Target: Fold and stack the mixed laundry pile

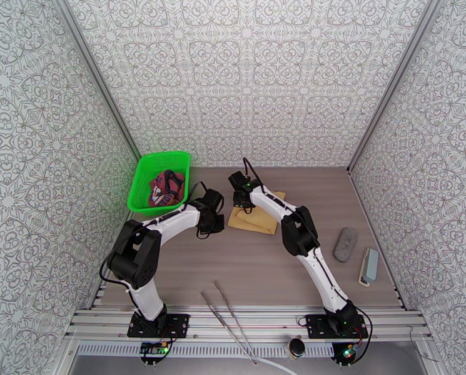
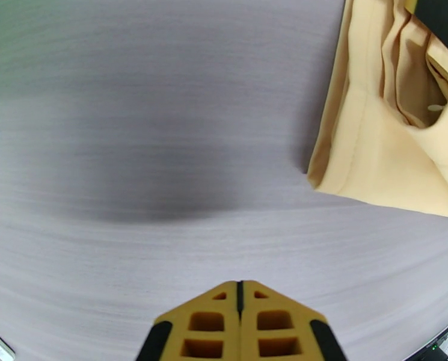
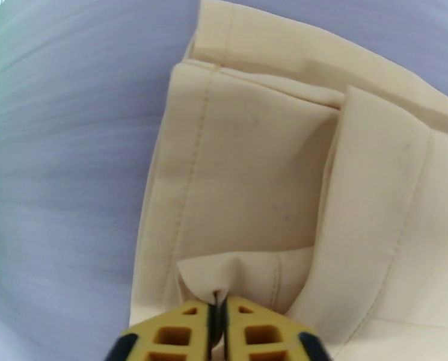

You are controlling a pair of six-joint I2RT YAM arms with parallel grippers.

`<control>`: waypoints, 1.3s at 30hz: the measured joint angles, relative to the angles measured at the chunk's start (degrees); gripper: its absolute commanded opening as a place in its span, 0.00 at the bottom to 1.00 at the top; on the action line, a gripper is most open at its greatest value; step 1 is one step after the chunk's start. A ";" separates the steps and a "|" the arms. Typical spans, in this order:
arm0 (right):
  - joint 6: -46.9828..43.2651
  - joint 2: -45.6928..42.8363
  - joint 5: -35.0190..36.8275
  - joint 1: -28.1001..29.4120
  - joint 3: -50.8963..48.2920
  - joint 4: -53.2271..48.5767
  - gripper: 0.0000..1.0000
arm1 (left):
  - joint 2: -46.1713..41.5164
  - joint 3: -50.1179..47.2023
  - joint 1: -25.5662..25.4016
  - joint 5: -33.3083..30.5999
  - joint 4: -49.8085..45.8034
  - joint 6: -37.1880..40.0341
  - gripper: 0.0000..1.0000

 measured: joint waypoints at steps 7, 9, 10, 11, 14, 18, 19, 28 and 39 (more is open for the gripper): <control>-4.39 -4.17 -0.98 -1.25 0.09 -1.77 0.55 | -5.60 0.02 -3.37 -3.21 -3.15 -0.33 0.18; -6.38 -8.11 -1.68 -2.47 -0.66 -2.19 0.59 | -7.63 0.17 -5.57 -3.93 -3.69 -0.55 0.24; -7.28 -10.38 -2.14 -3.26 -1.29 -2.21 0.60 | -8.15 0.31 -6.60 -4.07 -3.87 -0.66 0.29; -8.28 -13.09 -3.02 -4.28 -2.25 -2.14 0.61 | -8.31 0.55 -7.72 -4.20 -4.02 -1.25 0.36; -11.56 -19.93 -5.16 -8.35 -4.28 -2.10 0.53 | -7.30 0.98 -9.99 -3.87 -3.91 -2.32 0.36; -16.68 -21.88 -8.04 -14.58 -4.44 -2.16 0.31 | -1.66 4.09 -12.26 -3.19 -3.43 -4.52 0.00; -17.90 -21.20 -8.68 -15.87 -4.31 -2.43 0.25 | 0.11 5.22 -12.63 -3.13 -3.28 -4.96 0.00; -25.05 -2.14 -14.21 -22.08 7.30 -6.43 0.00 | 15.61 14.34 -14.19 -2.47 -1.53 -9.44 0.00; -21.79 6.34 -16.81 -23.08 12.22 -6.38 0.00 | 19.21 19.39 -12.41 -2.36 -2.97 -10.58 0.00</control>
